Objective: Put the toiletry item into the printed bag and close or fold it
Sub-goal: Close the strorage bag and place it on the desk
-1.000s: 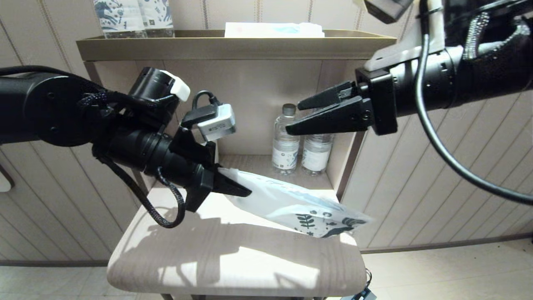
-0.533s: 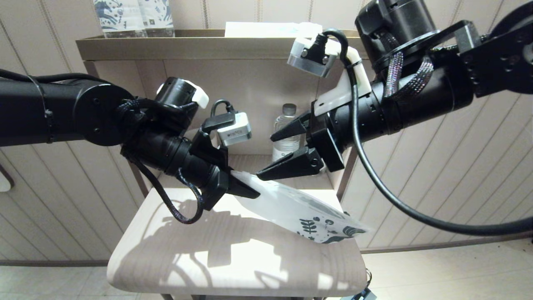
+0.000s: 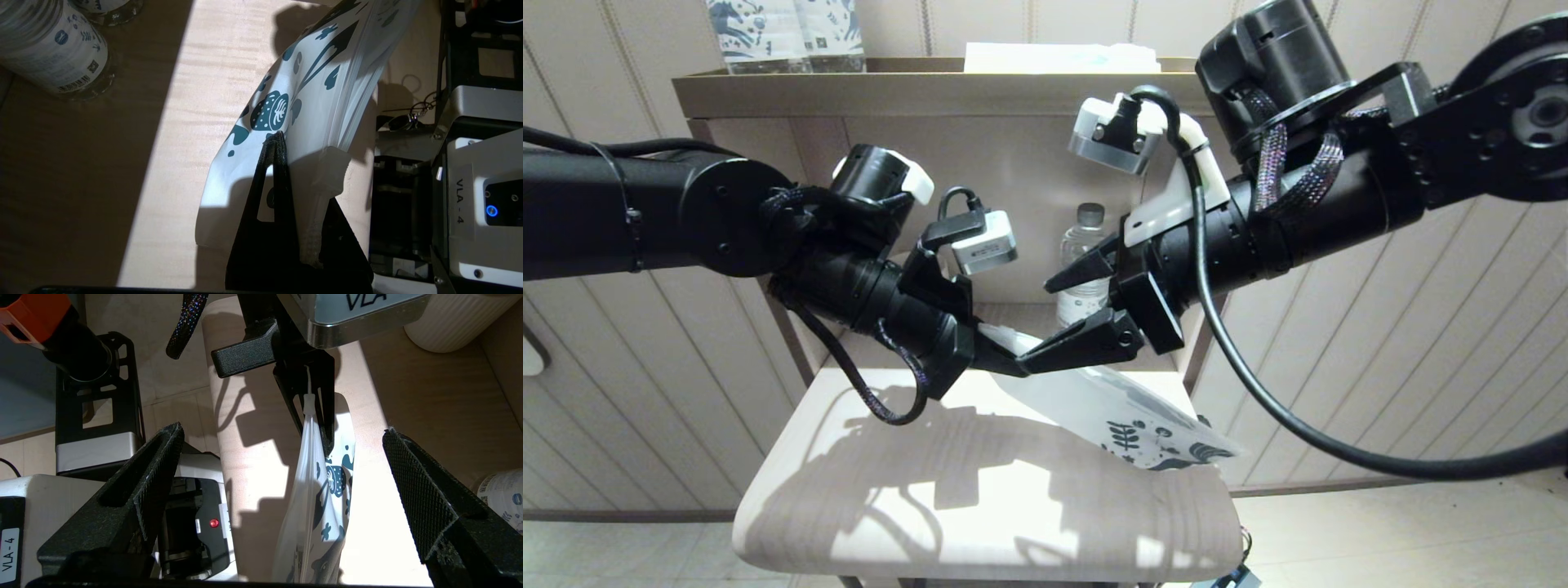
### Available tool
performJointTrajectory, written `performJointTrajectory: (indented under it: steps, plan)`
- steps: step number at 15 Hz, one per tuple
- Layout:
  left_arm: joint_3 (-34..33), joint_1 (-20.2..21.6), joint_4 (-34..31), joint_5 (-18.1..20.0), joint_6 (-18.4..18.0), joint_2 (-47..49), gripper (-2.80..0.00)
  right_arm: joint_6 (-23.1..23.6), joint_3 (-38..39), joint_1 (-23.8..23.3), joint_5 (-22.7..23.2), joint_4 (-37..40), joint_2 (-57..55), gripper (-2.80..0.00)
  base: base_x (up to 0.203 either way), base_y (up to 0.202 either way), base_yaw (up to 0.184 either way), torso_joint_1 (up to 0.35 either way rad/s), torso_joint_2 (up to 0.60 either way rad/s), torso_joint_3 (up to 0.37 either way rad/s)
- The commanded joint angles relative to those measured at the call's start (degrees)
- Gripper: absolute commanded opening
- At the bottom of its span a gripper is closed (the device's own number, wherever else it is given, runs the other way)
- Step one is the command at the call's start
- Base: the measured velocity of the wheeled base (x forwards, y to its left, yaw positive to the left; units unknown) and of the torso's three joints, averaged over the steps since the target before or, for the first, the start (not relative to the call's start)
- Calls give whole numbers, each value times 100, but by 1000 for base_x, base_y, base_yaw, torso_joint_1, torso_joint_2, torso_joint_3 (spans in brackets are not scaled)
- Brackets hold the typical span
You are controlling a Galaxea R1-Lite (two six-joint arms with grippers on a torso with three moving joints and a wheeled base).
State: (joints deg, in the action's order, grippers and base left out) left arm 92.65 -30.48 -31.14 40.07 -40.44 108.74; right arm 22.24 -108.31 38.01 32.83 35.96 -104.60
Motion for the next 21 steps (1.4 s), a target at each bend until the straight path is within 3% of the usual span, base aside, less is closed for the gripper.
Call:
performJointTrajectory:
  steps: [1,8,21]
  plan:
    - [168,-2,-46,26,-17,81,-280,18,3,-4,22,16,-24,0,0,0,0,0,0,0]
    - [201,-2,-37,18,18,152,-280,58,240,-36,17,-465,-279,0,0,0,0,0,0,0]
    - [184,-2,3,45,80,173,-280,35,135,-57,31,-599,-518,0,0,0,0,0,0,0]
